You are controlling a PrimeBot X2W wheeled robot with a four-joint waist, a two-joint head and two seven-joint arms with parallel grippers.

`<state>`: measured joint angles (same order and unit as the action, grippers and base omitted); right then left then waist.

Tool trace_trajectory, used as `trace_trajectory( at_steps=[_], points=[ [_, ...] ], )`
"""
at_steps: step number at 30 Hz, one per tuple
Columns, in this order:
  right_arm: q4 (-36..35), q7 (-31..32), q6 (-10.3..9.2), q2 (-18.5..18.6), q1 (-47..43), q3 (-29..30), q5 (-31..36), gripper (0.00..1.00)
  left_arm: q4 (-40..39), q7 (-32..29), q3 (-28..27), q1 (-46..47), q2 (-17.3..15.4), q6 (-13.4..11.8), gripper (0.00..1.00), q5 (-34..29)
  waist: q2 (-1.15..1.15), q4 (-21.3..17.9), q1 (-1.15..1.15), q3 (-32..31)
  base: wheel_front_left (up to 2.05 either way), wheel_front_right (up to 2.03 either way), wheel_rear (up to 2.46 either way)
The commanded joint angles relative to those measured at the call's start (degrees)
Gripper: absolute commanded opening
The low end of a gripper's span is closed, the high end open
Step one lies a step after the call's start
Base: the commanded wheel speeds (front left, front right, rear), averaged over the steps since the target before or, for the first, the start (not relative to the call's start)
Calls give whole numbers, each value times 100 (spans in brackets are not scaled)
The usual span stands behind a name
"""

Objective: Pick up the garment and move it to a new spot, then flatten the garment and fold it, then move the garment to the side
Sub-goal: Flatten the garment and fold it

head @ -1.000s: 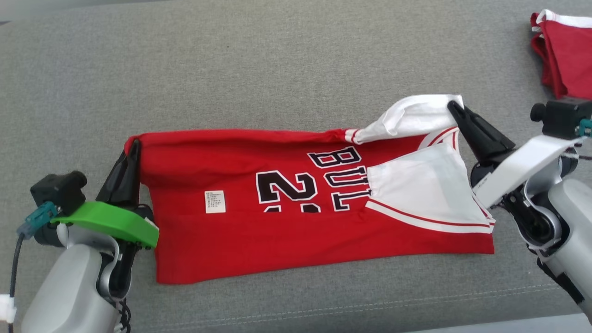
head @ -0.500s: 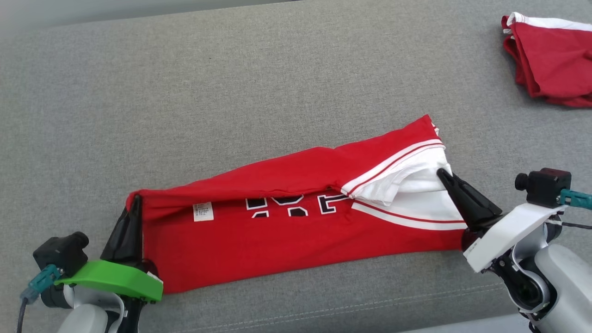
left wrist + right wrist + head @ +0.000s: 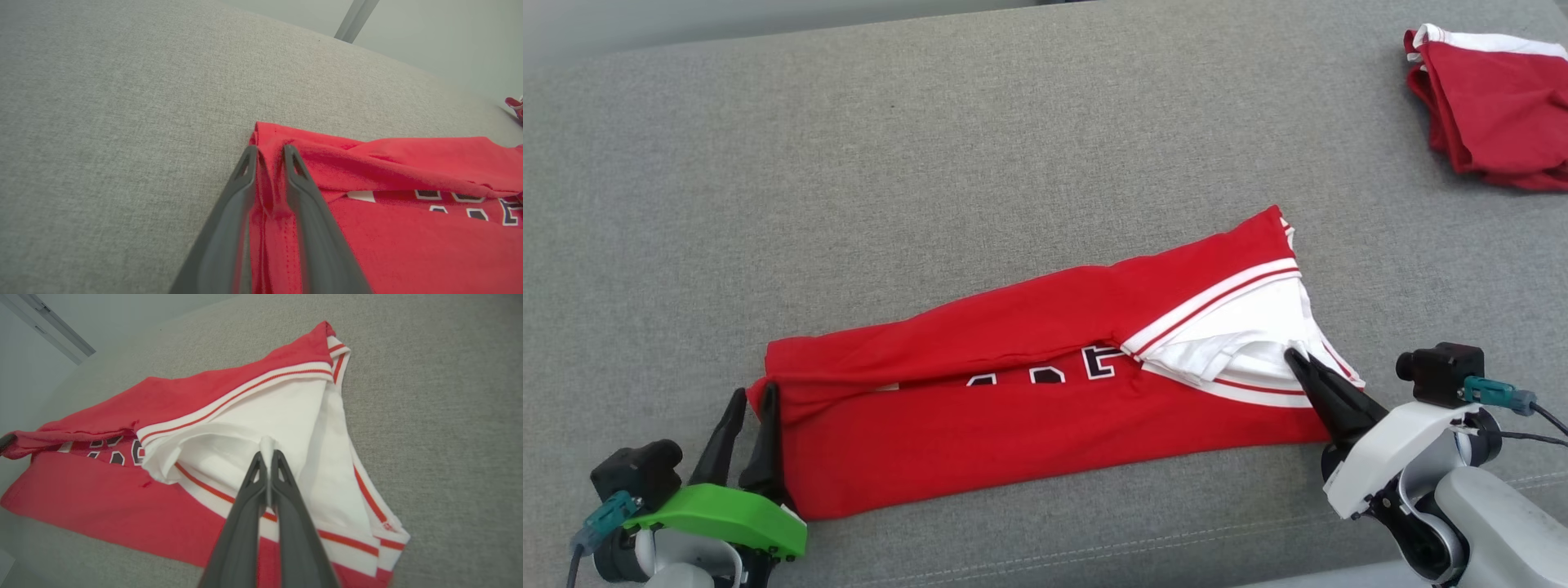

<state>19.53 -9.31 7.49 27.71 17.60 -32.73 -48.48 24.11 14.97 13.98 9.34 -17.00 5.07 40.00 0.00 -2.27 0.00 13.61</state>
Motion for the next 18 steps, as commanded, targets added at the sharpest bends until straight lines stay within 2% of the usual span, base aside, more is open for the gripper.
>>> trace_trajectory(
  at_steps=[1, 8, 18],
  points=[
    [34, -82, -1, 47, -31, -25, 60, 100, -21, 21, -56, -128, 21, 36, 100, -28, 0, -6, 0, -5, 0, 0, 0],
    [96, -245, -1, 240, -253, -143, 72, 100, -471, 21, -398, -651, 119, 72, 100, -257, 0, -71, 0, -53, 0, 0, 0],
    [-120, -210, 0, 579, -614, 15, 140, 100, -1571, 21, -549, -1403, 339, -313, 100, -1097, 0, -128, 0, -339, 0, 0, 0]
  ],
)
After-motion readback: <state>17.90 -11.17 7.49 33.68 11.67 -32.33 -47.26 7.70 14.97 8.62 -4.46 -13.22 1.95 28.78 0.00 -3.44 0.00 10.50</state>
